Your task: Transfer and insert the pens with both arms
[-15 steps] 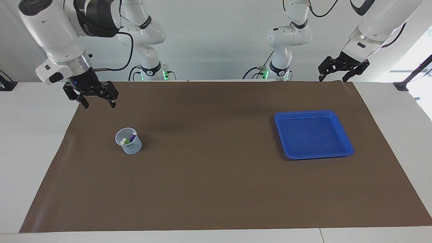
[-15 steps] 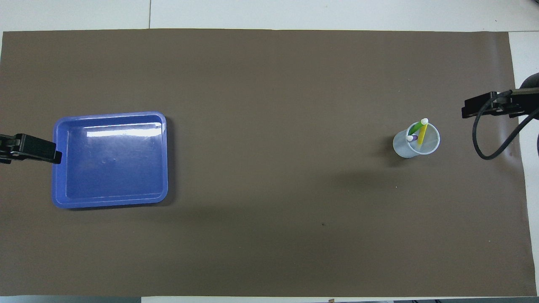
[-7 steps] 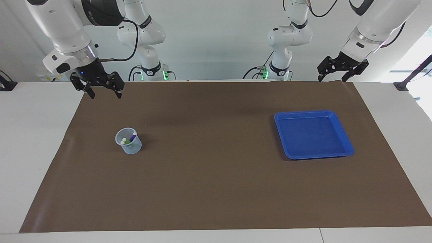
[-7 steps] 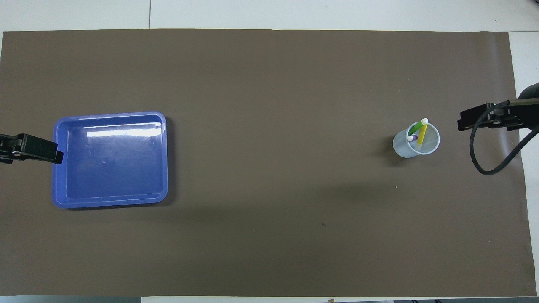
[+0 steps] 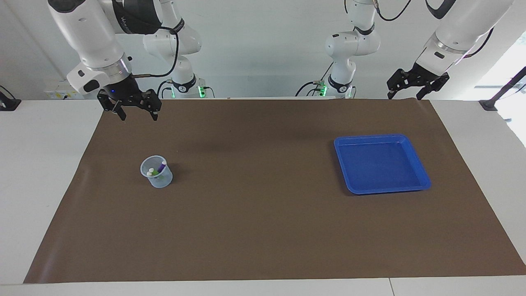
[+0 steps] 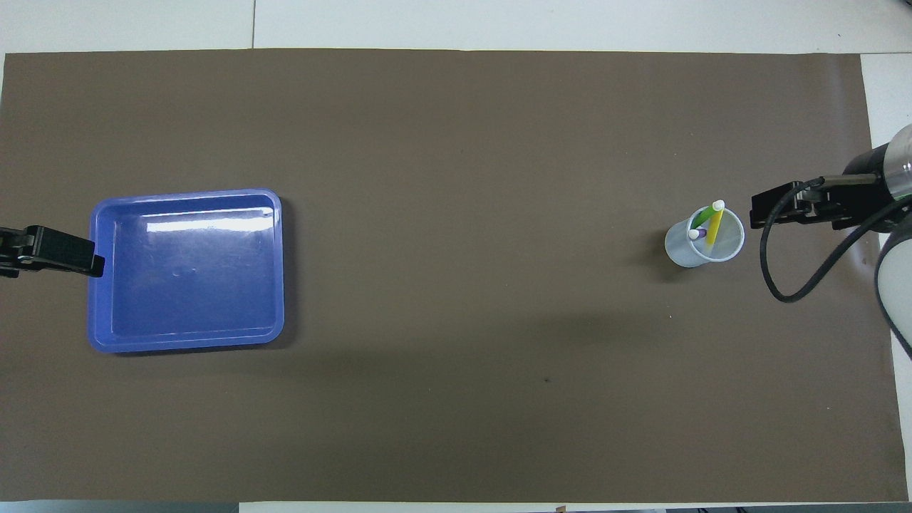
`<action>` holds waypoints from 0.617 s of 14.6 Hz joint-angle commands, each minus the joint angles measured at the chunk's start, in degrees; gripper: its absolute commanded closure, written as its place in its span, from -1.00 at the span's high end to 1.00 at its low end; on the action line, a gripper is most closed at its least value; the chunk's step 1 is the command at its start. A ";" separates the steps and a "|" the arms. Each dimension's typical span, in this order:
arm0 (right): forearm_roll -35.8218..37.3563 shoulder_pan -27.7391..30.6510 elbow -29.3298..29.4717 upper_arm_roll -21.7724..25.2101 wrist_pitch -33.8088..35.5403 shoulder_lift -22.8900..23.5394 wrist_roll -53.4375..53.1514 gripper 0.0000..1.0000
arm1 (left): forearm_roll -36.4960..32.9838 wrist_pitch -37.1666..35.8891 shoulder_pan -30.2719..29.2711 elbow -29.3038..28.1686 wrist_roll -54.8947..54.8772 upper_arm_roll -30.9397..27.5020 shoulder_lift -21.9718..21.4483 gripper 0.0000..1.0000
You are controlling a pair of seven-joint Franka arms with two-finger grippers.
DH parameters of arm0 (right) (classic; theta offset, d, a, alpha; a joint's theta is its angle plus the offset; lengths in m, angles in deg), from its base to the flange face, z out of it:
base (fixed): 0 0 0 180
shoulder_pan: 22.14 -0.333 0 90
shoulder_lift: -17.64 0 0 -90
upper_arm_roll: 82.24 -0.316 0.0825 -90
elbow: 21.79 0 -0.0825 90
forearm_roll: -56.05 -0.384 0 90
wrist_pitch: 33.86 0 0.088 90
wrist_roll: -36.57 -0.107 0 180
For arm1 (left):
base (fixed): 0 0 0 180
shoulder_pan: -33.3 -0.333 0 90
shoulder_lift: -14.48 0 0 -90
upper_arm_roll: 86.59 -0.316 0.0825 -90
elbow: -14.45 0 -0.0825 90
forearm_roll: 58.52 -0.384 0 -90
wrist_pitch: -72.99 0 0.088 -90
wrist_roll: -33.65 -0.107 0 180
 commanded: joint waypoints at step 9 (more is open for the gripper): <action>1.56 1.58 -0.96 -1.68 0.04 -1.36 -0.34 1.00 | -1.25 -0.74 0.59 0.84 0.61 -0.81 0.51 1.00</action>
